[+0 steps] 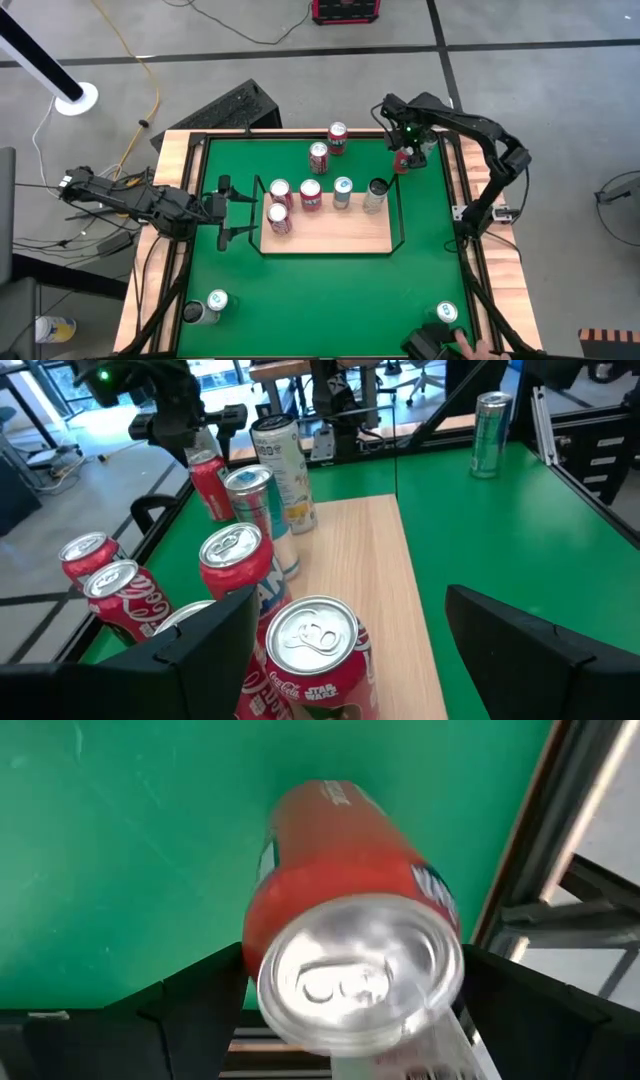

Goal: Place canned beverage on shelf
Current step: Put the right orange soda can on the shelf aligned with the other orange soda can

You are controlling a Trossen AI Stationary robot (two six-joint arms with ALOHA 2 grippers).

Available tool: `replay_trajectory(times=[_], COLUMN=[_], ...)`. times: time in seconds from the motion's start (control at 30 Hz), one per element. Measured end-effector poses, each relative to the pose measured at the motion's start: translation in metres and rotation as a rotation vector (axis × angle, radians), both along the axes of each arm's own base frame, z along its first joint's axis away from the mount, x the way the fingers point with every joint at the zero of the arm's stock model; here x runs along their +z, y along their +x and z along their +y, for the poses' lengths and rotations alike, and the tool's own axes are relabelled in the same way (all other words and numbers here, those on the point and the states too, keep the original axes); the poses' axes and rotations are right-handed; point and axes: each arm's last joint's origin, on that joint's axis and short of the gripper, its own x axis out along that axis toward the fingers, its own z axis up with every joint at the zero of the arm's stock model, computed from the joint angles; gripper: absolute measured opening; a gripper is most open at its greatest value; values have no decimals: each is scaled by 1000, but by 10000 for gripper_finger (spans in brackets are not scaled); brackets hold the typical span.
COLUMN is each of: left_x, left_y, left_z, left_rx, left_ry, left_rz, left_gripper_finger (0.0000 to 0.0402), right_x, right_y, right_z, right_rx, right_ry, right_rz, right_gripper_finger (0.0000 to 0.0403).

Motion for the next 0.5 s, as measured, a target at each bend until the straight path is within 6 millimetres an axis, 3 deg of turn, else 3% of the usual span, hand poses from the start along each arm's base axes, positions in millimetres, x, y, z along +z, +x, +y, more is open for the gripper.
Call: replay_trajectory(times=[0.17, 0.33, 0.5], left_x=[0, -2, -2], left_y=[0, 0, 0], left_z=[0, 0, 0], left_rx=[0, 0, 0], left_ry=[0, 4, -1], left_rz=[1, 17, 18], left_gripper_finger=[306, 306, 306], right_x=[-11, -10, -9], right_y=[5, 5, 3], right_z=[-3, -4, -4], right_rx=[-13, -34, -35], right_ry=[31, 11, 8], right_rz=[-1, -2, 13], right_gripper_finger=[377, 376, 350])
